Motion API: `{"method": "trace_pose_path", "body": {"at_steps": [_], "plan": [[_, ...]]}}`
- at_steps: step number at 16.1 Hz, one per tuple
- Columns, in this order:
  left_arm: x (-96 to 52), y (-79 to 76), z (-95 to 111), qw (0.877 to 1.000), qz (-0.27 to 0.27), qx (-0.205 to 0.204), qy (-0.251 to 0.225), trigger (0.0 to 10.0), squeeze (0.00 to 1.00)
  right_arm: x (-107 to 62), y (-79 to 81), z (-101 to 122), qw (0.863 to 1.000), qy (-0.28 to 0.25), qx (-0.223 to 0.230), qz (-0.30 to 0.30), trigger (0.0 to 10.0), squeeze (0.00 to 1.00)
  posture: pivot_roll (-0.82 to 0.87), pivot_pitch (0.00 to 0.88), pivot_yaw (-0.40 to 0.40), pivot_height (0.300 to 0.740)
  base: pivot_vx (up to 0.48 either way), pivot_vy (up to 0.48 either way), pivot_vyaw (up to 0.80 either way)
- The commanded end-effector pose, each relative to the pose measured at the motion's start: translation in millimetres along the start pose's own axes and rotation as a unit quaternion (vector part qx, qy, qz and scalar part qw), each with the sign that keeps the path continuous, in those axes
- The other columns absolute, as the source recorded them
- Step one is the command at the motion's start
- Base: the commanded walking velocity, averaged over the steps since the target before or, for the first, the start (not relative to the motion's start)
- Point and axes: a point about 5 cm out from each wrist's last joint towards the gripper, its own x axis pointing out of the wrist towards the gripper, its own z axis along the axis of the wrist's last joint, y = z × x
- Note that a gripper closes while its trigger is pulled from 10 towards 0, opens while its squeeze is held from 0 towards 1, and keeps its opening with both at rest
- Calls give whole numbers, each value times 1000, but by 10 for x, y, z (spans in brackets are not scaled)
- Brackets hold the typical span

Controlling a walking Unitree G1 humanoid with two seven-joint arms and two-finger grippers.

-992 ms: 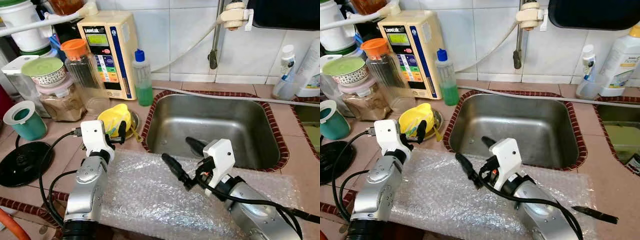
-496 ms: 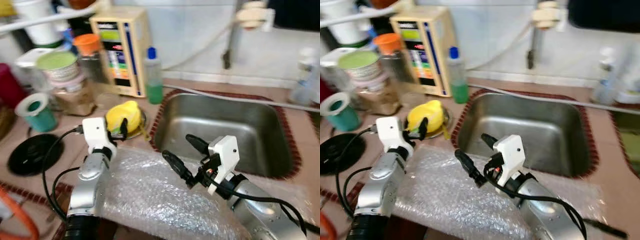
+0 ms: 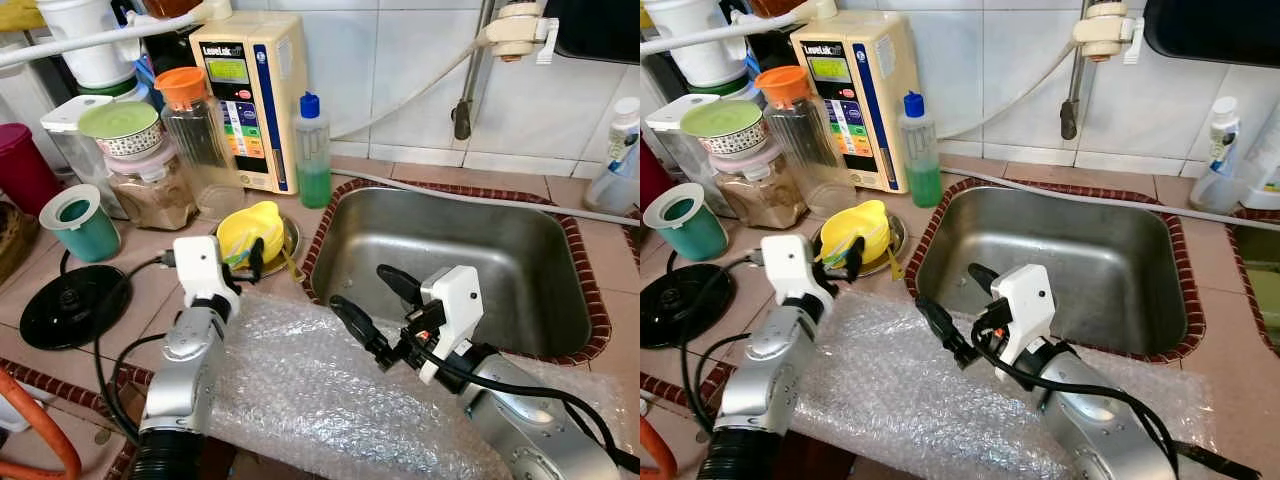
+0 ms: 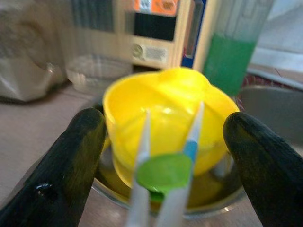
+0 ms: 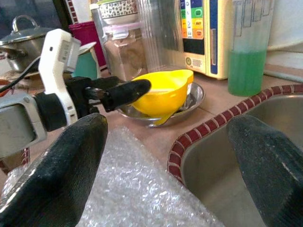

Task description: Kitchen organization

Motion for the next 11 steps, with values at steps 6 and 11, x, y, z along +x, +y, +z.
{"method": "trace_pose_path", "body": {"at_steps": [6, 11], "plan": [[61, -28, -5, 1000, -14, -4, 2, 549, 0, 3, 28, 76, 1000, -7, -8, 16, 10000, 0, -58, 0, 95, 740, 0, 0, 0], [61, -13, 34, 1000, -12, 12, -7, 2706, 0, -2, 37, 54, 1000, -2, -13, 18, 10000, 0, -57, 0, 100, 740, 0, 0, 0]]}}
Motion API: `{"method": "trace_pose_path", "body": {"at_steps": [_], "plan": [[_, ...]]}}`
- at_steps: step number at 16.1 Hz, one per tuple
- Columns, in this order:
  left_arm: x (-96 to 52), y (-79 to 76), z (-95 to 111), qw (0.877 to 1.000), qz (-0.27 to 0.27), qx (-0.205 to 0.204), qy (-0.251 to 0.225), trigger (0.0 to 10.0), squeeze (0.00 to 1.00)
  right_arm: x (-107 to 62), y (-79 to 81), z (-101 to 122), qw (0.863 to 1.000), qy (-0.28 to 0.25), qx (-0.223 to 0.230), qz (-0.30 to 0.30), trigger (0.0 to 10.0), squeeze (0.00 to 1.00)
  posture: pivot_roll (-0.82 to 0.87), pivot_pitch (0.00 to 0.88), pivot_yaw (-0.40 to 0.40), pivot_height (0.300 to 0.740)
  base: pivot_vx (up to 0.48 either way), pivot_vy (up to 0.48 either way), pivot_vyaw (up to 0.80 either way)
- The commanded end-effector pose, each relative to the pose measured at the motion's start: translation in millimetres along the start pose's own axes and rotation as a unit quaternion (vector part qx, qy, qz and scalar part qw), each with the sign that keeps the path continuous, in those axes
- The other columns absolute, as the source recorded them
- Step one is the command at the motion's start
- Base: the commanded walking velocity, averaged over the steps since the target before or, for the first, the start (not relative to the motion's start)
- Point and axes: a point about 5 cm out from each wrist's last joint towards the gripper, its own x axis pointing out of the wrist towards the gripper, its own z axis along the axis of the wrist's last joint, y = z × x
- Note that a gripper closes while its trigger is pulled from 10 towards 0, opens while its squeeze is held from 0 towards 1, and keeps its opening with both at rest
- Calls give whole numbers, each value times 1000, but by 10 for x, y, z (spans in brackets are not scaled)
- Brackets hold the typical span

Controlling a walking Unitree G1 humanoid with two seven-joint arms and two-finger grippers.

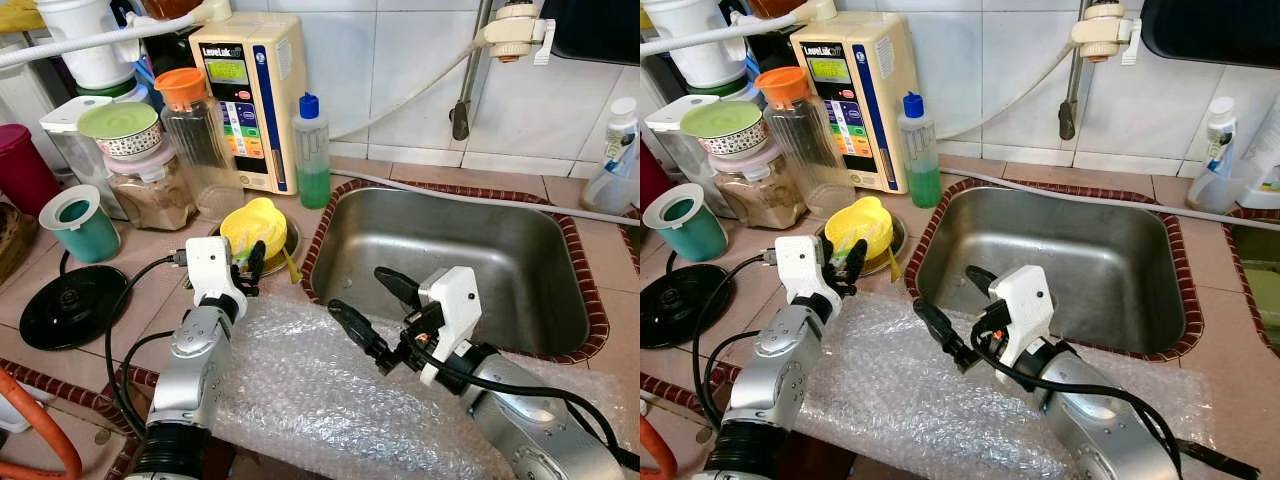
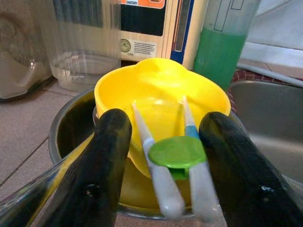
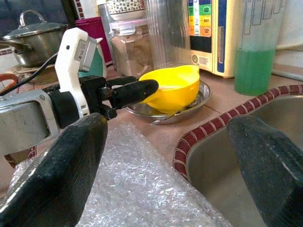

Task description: Kitchen organization

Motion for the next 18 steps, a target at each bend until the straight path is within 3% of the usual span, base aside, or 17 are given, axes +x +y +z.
{"method": "trace_pose_path", "body": {"at_steps": [1, 2, 11, 18], "plan": [[3, 30, 58, 1000, 3, 12, -12, 1294, 0, 0, 27, 57, 1000, -9, -7, 6, 10000, 0, -57, 0, 100, 740, 0, 0, 0], [-8, 31, 59, 1000, 1, 15, -14, 0, 0, 2, 28, 53, 1000, -8, -8, 6, 10000, 0, -56, 0, 100, 740, 0, 0, 0], [-51, 28, 78, 999, -1, 27, -24, 0, 0, 3, 25, 41, 1000, -5, -13, 7, 10000, 0, -53, 0, 93, 740, 0, 0, 0], [-81, -55, 278, 994, -15, 60, -91, 0, 0, 15, 10, 42, 1000, -4, -17, 6, 10000, 0, -48, 0, 83, 740, 0, 0, 0]]}}
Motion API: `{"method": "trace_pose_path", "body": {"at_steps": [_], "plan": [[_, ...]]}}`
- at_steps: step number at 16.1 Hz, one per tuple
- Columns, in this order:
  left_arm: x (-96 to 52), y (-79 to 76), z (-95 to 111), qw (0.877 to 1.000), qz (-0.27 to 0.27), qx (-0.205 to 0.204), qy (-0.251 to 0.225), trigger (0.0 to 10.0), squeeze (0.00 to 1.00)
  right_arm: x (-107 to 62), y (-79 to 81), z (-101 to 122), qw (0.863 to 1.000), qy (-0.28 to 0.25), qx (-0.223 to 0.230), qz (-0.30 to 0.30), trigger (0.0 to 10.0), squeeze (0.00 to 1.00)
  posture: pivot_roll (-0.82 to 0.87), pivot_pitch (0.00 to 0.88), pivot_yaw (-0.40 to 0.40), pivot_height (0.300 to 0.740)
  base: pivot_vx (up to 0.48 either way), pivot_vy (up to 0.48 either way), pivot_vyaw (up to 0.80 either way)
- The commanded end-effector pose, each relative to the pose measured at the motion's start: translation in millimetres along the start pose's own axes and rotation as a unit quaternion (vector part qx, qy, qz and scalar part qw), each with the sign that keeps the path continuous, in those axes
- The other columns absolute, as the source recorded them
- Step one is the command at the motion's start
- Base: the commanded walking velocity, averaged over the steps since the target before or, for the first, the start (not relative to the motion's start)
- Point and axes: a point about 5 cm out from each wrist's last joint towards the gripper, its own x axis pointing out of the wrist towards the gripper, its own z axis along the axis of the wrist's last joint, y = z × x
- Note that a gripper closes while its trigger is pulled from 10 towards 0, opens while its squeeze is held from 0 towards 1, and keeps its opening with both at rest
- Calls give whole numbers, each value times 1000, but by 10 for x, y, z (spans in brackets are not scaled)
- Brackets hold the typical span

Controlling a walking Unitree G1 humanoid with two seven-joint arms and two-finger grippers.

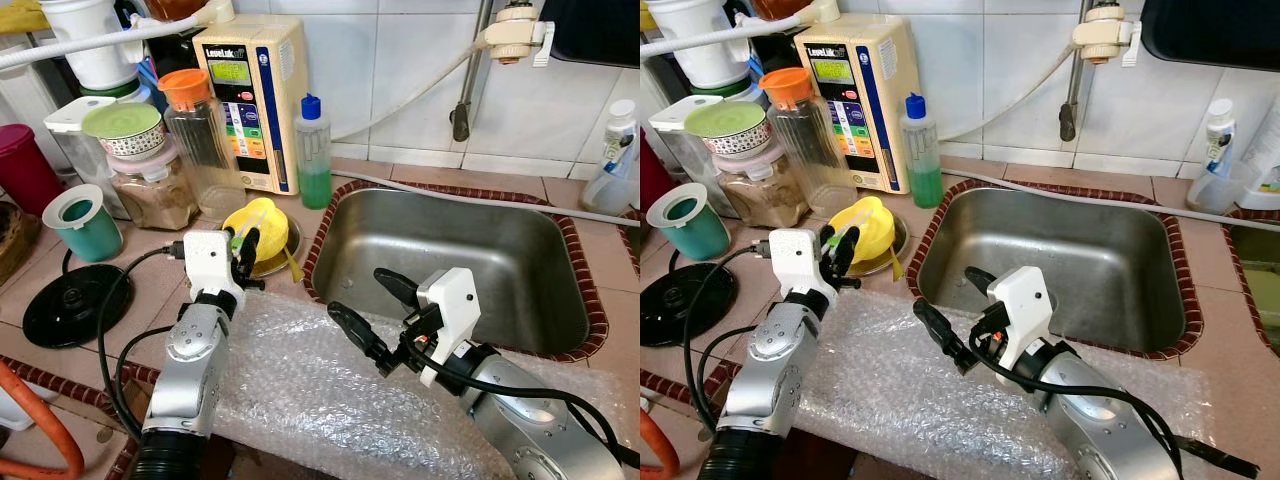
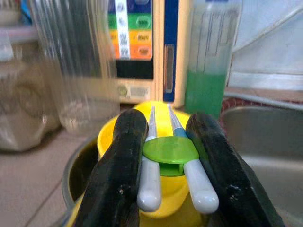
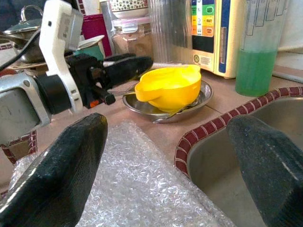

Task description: Kitchen organization

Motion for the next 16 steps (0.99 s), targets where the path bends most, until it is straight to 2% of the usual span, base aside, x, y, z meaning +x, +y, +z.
{"method": "trace_pose_path", "body": {"at_steps": [1, 3, 5, 9, 10, 11, 13, 14, 16], "plan": [[1, -4, 119, 999, -7, 19, -31, 0, 0, 28, 10, 48, 1000, -8, -8, 6, 10000, 0, -46, 0, 82, 740, 0, 0, 0], [-6, -122, 250, 996, -44, 38, -71, 0, 0, 43, -31, 54, 1000, -10, -10, -4, 10000, 0, -43, 0, 80, 740, 0, 0, 0], [-25, -199, 322, 993, -66, 44, -92, 0, 0, 48, -116, 51, 999, -15, -7, -34, 10000, 0, -38, 0, 79, 740, 0, 0, 0], [-29, -226, 423, 987, -77, 69, -123, 0, 0, 56, -181, 47, 998, -16, -10, -57, 10000, 0, -37, 0, 83, 740, 0, 0, 0], [-16, -251, 455, 988, -81, 51, -123, 0, 0, 58, -205, 44, 998, -18, -9, -65, 10000, 0, -37, 0, 84, 740, 0, 0, 0], [0, -339, 519, 984, -108, 41, -134, 0, 0, 61, -275, 65, 996, -27, 0, -83, 10000, 0, -36, 0, 85, 740, 0, 0, 0], [-3, -566, 625, 971, -185, 3, -151, 0, 0, 48, -611, 181, 978, -80, 93, -169, 10000, 0, -36, 0, 86, 740, 0, 0, 0], [-14, -656, 663, 963, -217, 0, -158, 0, 0, 36, -743, 224, 967, -102, 132, -194, 10000, 0, -33, 0, 86, 740, 0, 0, 0], [-32, -780, 683, 951, -265, -16, -157, 0, 0, 36, -872, 290, 956, -122, 160, -212, 10000, 0, -32, 0, 89, 740, 0, 0, 0]]}}
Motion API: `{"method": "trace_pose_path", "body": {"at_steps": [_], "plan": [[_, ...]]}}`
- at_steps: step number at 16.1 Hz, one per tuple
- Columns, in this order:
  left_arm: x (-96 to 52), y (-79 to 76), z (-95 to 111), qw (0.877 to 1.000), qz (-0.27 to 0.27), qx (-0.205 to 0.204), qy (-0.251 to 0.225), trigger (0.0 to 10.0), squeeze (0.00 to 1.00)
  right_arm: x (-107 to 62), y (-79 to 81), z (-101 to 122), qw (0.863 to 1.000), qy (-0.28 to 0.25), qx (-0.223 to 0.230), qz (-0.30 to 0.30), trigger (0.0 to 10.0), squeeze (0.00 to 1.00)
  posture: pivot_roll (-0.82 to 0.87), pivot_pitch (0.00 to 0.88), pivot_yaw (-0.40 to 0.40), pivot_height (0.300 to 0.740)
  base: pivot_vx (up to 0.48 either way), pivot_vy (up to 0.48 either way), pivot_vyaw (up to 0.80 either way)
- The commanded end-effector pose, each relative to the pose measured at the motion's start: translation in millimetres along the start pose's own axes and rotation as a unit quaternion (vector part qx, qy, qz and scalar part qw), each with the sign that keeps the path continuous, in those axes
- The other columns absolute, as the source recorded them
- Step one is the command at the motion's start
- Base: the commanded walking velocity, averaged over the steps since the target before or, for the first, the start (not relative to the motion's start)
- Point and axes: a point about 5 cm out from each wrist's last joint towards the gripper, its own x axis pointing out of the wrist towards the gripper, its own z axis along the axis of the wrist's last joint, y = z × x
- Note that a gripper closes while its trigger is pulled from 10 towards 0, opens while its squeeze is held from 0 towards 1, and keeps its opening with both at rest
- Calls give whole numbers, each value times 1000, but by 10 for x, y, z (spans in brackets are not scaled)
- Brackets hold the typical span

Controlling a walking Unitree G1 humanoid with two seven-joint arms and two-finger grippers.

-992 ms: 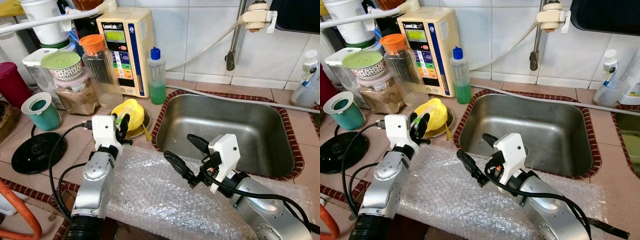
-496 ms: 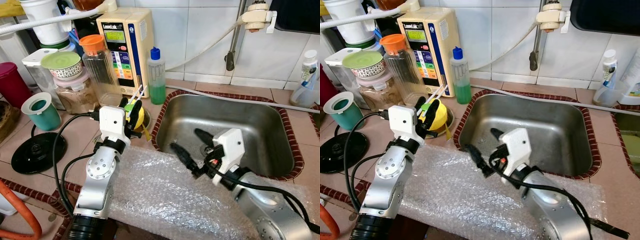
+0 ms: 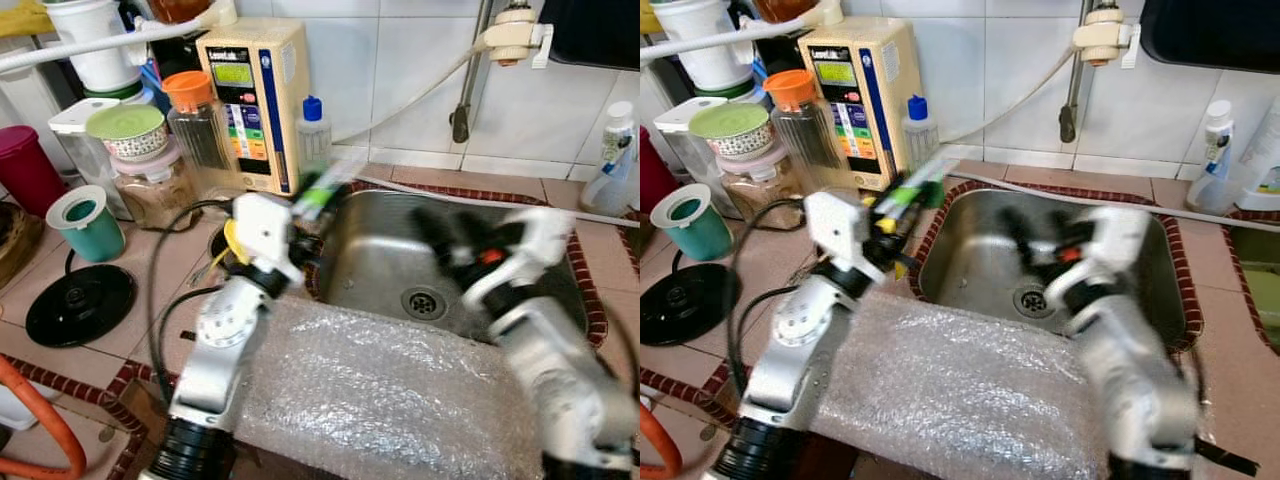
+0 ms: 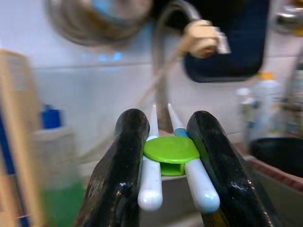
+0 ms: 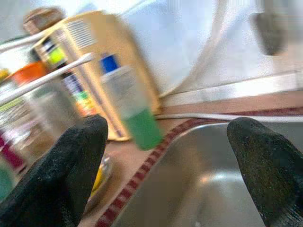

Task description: Kitchen organization

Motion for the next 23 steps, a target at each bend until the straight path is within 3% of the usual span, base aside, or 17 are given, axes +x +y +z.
{"method": "trace_pose_path", "body": {"at_steps": [1, 4, 5, 6, 8, 15, 18, 19, 20, 23], "plan": [[39, -63, 38, 999, -35, -6, -4, 0, 0, 56, -4, 35, 1000, -4, 25, -1, 10000, 0, -32, 0, 91, 740, 0, 0, 0], [41, -144, 21, 998, -65, -26, -2, 0, 0, 110, -4, 77, 998, -14, 68, -3, 10000, 0, -39, 0, 97, 740, 0, 0, 0], [38, -182, 13, 996, -80, -37, 0, 0, 0, 128, 17, 79, 993, -14, 114, 4, 10000, 0, -39, 0, 97, 740, 0, 0, 0], [21, -222, -9, 995, -94, -37, 3, 0, 0, 145, 61, 110, 981, -22, 189, 19, 10000, 0, -45, 0, 98, 740, 0, 0, 0], [2, -251, -29, 994, -103, -41, 6, 0, 0, 152, 108, 130, 967, -22, 250, 39, 10000, 0, -47, 0, 97, 740, 0, 0, 0], [33, -392, 15, 990, -126, -55, -10, 0, 0, 299, 236, 77, 934, 3, 352, 59, 10000, 0, -39, 0, 73, 740, 0, 0, 0], [33, -418, 18, 990, -128, -59, -11, 0, 0, 388, 314, 56, 928, 16, 366, 63, 10000, 0, -36, 0, 68, 740, 0, 0, 0], [34, -434, 16, 990, -129, -60, -11, 0, 0, 421, 324, 60, 926, 17, 371, 64, 2745, 0, -34, 0, 67, 740, 0, 0, 0], [33, -441, 15, 990, -130, -61, -11, 0, 0, 432, 319, 68, 926, 14, 373, 61, 0, 0, -34, 0, 67, 740, 0, 0, 0], [19, -430, 11, 990, -126, -59, -9, 0, 0, 450, 317, 86, 921, 11, 387, 54, 0, 0, -28, 0, 68, 740, 0, 0, 0]]}}
